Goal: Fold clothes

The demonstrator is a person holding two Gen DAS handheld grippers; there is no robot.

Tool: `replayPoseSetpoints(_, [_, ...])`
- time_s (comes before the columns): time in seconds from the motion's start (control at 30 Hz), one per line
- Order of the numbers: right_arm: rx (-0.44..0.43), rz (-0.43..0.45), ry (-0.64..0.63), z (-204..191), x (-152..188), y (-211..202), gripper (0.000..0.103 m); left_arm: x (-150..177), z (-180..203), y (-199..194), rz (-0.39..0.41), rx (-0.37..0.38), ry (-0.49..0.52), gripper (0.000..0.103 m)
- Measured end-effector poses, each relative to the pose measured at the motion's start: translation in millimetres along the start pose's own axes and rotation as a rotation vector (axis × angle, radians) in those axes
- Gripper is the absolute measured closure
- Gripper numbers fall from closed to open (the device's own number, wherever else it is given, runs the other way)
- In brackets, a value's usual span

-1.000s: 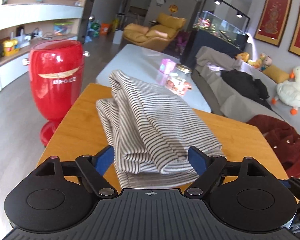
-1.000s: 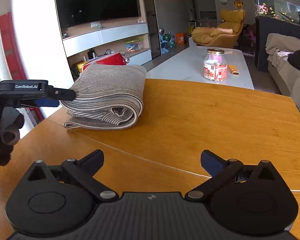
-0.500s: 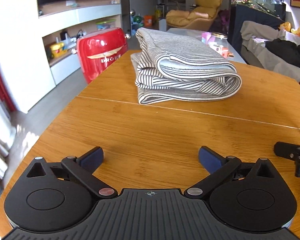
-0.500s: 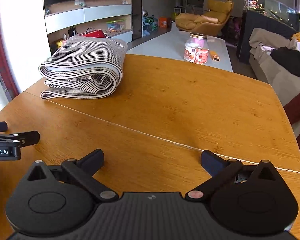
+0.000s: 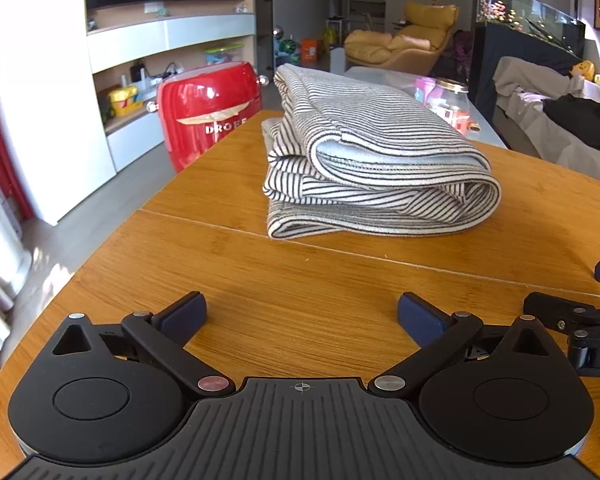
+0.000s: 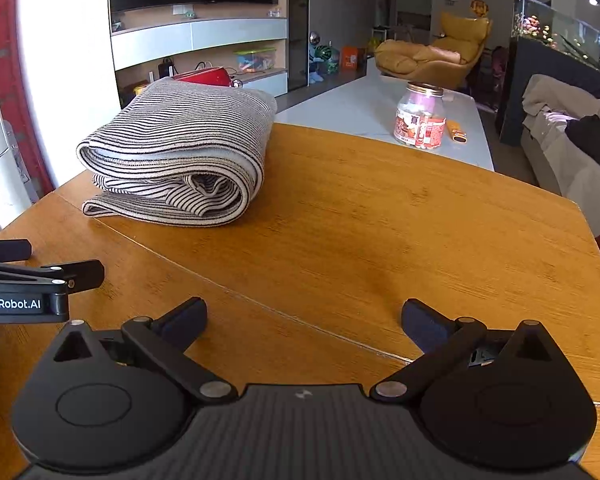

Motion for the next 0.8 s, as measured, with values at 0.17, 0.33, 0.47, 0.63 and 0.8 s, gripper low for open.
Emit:
replayPoseSetpoints(0.17, [0.000,0.000,0.000,0.3,-0.2,0.0,0.000,0.9,0.7,0.3,-0.001,-0.010,-0.008,0.000])
replayPoseSetpoints(0.33, [0.000,0.000,0.000,0.0,-0.1,-0.2,0.000,0.7,0.5,-0.3,-0.001,-0.009,-0.009,0.000])
replayPoseSetpoints(0.47, [0.000,0.000,0.000,-0.1,-0.1,-0.4,0.000,0.6,0.8,-0.4,-0.001,-0.009,-0.009,0.000])
replayPoseSetpoints(0.63, [0.000,0.000,0.000,-0.4,-0.3,-0.5,0.000,0.8,0.8,-0.3,-0.001,-0.009,-0.010,0.000])
replayPoseSetpoints(0.8, [0.001,0.000,0.000,-0.5,-0.3,-0.4,0.000,0.9,0.8,-0.5,-0.001,-0.009,-0.010,0.000])
Point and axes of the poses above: each gripper's, at about its wrist camera, not at the fingertips, and y roughly the way its jaws point, z to its right, x to its underside, the point moved 7 cm from there along y, roughly the way its jaws point, and after that the axes turned 1 degree about y, right-handed, at the moved point
